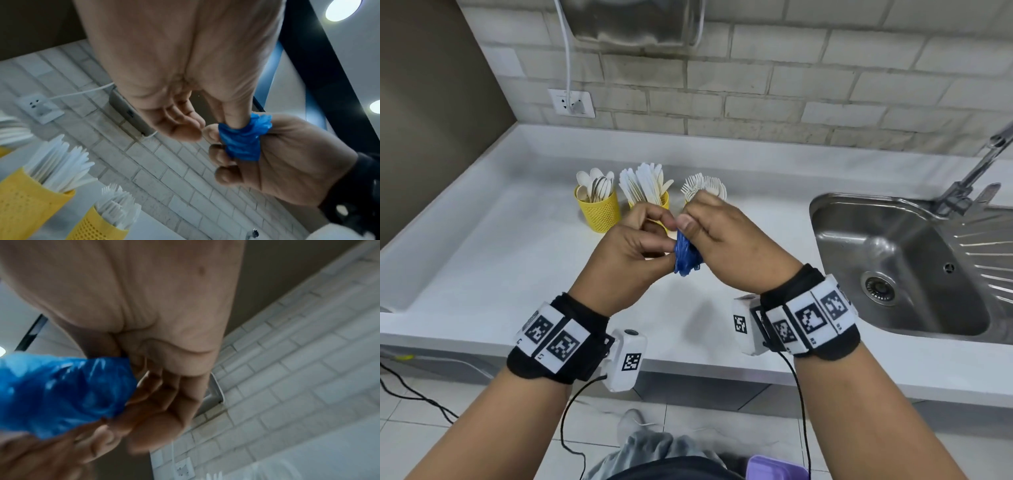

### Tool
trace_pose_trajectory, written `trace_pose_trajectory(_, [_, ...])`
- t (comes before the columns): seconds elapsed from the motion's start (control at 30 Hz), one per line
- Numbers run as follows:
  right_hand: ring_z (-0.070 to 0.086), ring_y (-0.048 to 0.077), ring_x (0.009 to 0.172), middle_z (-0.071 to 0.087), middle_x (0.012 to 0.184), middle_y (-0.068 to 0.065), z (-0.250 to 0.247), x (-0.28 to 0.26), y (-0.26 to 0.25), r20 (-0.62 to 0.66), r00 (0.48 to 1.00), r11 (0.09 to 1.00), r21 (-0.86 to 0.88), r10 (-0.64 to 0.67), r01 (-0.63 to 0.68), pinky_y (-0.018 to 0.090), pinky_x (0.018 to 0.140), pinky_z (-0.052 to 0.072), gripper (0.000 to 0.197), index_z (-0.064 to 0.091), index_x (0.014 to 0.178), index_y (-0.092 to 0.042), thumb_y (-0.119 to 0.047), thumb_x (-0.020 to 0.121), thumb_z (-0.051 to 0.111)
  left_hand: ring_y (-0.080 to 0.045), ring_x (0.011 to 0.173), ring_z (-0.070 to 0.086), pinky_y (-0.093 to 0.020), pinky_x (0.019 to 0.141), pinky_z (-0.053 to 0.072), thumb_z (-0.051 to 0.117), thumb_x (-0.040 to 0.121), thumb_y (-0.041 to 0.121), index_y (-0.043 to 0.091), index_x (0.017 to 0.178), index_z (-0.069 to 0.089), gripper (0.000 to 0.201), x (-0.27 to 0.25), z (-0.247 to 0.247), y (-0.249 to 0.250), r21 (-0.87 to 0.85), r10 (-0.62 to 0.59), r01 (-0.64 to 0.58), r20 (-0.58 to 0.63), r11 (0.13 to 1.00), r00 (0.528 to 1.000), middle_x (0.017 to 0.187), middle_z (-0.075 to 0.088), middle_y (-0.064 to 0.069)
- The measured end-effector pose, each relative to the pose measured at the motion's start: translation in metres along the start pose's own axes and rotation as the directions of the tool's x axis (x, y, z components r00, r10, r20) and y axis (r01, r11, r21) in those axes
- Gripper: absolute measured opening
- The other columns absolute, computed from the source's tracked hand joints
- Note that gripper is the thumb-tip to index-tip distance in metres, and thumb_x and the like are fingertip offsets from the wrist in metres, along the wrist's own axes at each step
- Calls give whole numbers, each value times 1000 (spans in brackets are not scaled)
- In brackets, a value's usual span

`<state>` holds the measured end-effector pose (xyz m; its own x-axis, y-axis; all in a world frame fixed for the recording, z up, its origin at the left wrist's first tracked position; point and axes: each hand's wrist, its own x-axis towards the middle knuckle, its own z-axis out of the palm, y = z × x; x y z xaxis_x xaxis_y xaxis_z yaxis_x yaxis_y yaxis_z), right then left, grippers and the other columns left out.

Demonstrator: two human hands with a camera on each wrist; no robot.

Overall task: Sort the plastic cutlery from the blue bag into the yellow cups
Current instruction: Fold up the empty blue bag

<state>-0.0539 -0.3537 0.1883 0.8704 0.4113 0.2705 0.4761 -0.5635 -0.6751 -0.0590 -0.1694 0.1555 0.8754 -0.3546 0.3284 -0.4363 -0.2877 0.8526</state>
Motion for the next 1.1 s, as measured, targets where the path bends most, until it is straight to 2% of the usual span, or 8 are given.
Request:
trace_pose_trajectory(0.1, [64, 30, 56, 62, 76, 20, 0, 0, -1, 156, 974, 967, 169, 167, -193, 39, 58, 51, 34, 47, 82, -12, -26, 111, 38, -16, 97, 48, -18, 93, 41, 80, 84, 25, 38, 87, 78, 14, -1, -4, 1, 200, 136, -127, -31, 971, 990, 132, 50, 1])
trace_pose_trajectory(0.2, [65, 38, 49, 65, 83, 32, 7, -2, -7, 200, 952, 919, 275, 232, -282, 35, 53, 49, 29, 42, 88, -14, -29, 111, 33, -20, 101, 47, -33, 98, 43, 79, 82, 19, 31, 84, 81, 12, 0, -6, 1, 288, 164, -140, -58, 947, 985, 142, 46, 3])
trace_pose_trajectory(0.3, [60, 25, 46, 65, 80, 22, 18, -1, -10, 156, 942, 883, 330, 298, -334, 34, 43, 47, 23, 41, 91, -17, -28, 111, 32, -22, 101, 47, -47, 97, 44, 77, 82, 14, 27, 74, 82, 16, 2, -6, 2, 368, 194, -160, -56, 916, 979, 144, 43, 6])
trace_pose_trajectory(0.37, [58, 22, 57, 59, 72, 10, 25, 0, -10, 114, 933, 858, 365, 343, -360, 29, 41, 41, 19, 45, 96, -19, -25, 109, 33, -22, 101, 47, -49, 96, 43, 77, 82, 13, 25, 72, 81, 17, 3, -4, 3, 407, 229, -196, -32, 892, 973, 143, 44, 4])
trace_pose_trajectory(0.6, [51, 25, 55, 55, 60, 15, 34, -6, -7, 221, 862, 649, 580, 456, -492, 18, 40, 30, 44, 54, 72, -9, -30, 108, 41, -22, 104, 44, -34, 86, 41, 72, 82, 15, 24, 61, 72, 23, 1, 0, 2, 487, 293, -299, 90, 821, 952, 145, 42, 4])
trace_pose_trajectory(0.7, [43, 25, 51, 49, 51, 8, 35, -8, -4, 179, 855, 681, 535, 487, -500, 20, 40, 31, 49, 48, 65, -13, -34, 108, 40, -23, 103, 44, -34, 86, 39, 77, 84, 9, 23, 66, 74, 23, 1, 3, 1, 537, 256, -284, 129, 794, 958, 143, 46, -2])
trace_pose_trajectory(0.87, [37, 20, 48, 41, 45, -4, 34, -6, 4, 74, 823, 672, 537, 564, -509, 23, 47, 30, 49, 43, 62, -17, -35, 107, 41, -22, 104, 41, -30, 94, 34, 61, 97, 27, 31, 97, 77, 17, -4, 8, -4, 549, 214, -258, 143, 795, 966, 131, 44, -3])
trace_pose_trajectory(1.1, [34, 15, 43, 36, 47, -5, 42, -9, 0, 16, 815, 605, 661, 580, -443, 23, 45, 32, 51, 46, 58, -19, -31, 107, 42, -18, 89, 42, -23, 88, 34, 63, 92, 34, 27, 96, 81, 19, -4, 13, 1, 507, 240, -200, -14, 839, 971, 104, 49, 3])
